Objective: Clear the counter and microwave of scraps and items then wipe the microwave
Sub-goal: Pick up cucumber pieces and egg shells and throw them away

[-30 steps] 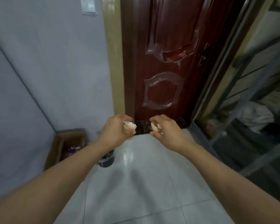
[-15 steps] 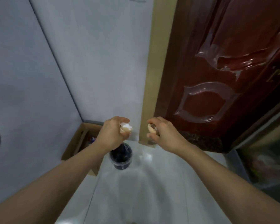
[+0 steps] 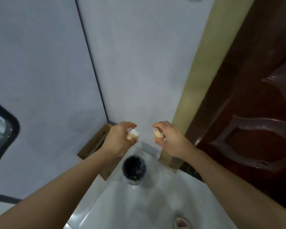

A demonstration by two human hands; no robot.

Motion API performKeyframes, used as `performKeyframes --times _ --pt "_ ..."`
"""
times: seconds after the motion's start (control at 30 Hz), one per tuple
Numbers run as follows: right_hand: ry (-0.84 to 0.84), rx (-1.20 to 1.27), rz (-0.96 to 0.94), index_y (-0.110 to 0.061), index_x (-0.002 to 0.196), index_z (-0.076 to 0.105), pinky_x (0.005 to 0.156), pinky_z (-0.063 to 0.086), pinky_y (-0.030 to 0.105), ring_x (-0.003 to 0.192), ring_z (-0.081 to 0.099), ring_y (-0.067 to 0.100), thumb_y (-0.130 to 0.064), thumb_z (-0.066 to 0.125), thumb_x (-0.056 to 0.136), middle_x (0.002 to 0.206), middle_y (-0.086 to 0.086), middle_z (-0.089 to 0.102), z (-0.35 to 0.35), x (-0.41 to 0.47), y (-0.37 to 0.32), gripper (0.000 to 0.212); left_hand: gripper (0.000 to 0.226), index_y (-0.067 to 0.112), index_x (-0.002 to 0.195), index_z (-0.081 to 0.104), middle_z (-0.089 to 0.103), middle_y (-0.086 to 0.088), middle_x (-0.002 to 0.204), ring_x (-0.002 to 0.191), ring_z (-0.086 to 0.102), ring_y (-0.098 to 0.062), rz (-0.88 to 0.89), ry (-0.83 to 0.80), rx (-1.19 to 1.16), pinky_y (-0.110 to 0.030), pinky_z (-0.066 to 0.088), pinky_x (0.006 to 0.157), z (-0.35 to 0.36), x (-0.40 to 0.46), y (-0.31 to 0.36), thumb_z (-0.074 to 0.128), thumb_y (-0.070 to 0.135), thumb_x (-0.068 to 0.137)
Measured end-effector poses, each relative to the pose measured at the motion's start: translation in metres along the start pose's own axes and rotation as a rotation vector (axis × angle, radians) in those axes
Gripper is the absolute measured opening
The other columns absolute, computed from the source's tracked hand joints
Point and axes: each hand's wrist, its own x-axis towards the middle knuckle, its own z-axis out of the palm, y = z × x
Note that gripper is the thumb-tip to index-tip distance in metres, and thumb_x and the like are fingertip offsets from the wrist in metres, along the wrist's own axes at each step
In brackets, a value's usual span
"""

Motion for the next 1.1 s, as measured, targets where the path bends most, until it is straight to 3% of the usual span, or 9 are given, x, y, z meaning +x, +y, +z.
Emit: performKeyframes --times 0.1,0.3,0.43,0.77,0.87,1.03,1.1 --pt "-0.074 0.035 -0.117 -0.014 0.122 0.051 0.084 0.039 0.027 0.102 0.051 0.020 -0.022 0.064 0.085 0.113 0.005 0.053 -0.006 0.027 0.031 0.040 0.041 0.025 0.116 0.062 0.066 0.005 0.108 0.074 0.051 -0.005 -0.119 0.075 -0.013 -0.010 0.035 0.062 0.017 0.012 0.010 0.073 0.024 0.077" --pt "-0.187 0.082 -0.311 -0.010 0.122 0.054 0.089 0.044 0.034 0.105 0.055 0.025 -0.018 0.068 0.082 0.113 0.010 0.056 -0.009 0.068 0.081 0.043 0.033 0.021 0.108 0.067 0.064 0.006 0.106 0.064 0.049 0.001 -0.296 0.213 -0.036 -0.008 0.034 0.059 0.056 0.020 0.041 0.074 0.021 0.076" --pt "-0.254 0.094 -0.385 -0.010 0.125 0.052 0.088 0.042 0.029 0.105 0.054 0.024 -0.020 0.067 0.083 0.115 0.010 0.056 0.000 0.086 0.105 0.046 0.041 0.019 0.116 0.063 0.063 0.001 0.116 0.078 0.052 -0.008 -0.418 0.258 -0.047 -0.018 0.040 0.073 0.079 0.027 0.049 0.074 0.021 0.077" --pt "-0.357 0.138 -0.412 -0.010 0.121 0.053 0.087 0.041 0.029 0.104 0.054 0.023 -0.019 0.067 0.084 0.114 0.009 0.056 0.055 0.109 0.131 0.041 0.045 0.025 0.118 0.061 0.060 0.004 0.122 0.087 0.056 -0.008 -0.571 0.305 -0.109 -0.019 0.045 0.075 0.129 0.035 0.011 0.075 0.024 0.076" --pt "-0.377 0.151 -0.400 -0.013 0.119 0.053 0.087 0.043 0.031 0.102 0.053 0.021 -0.021 0.066 0.084 0.112 0.007 0.055 0.084 0.112 0.141 0.039 0.045 0.024 0.118 0.061 0.060 0.003 0.122 0.089 0.057 -0.009 -0.588 0.322 -0.112 -0.020 0.048 0.077 0.150 0.037 -0.009 0.075 0.023 0.076" --pt "-0.384 0.162 -0.384 -0.012 0.117 0.055 0.086 0.042 0.026 0.102 0.054 0.021 -0.020 0.070 0.080 0.113 0.006 0.056 0.148 0.120 0.171 0.041 0.045 0.022 0.120 0.059 0.059 0.000 0.125 0.109 0.057 -0.017 -0.657 0.320 -0.121 -0.030 0.049 0.092 0.204 0.043 -0.051 0.074 0.022 0.078" --pt "-0.398 0.152 -0.390 -0.012 0.115 0.055 0.086 0.045 0.032 0.102 0.054 0.023 -0.021 0.071 0.080 0.112 0.006 0.057 0.177 0.126 0.186 0.040 0.043 0.021 0.120 0.060 0.058 0.000 0.125 0.109 0.057 -0.017 -0.686 0.323 -0.120 -0.029 0.049 0.092 0.230 0.047 -0.071 0.073 0.021 0.079"
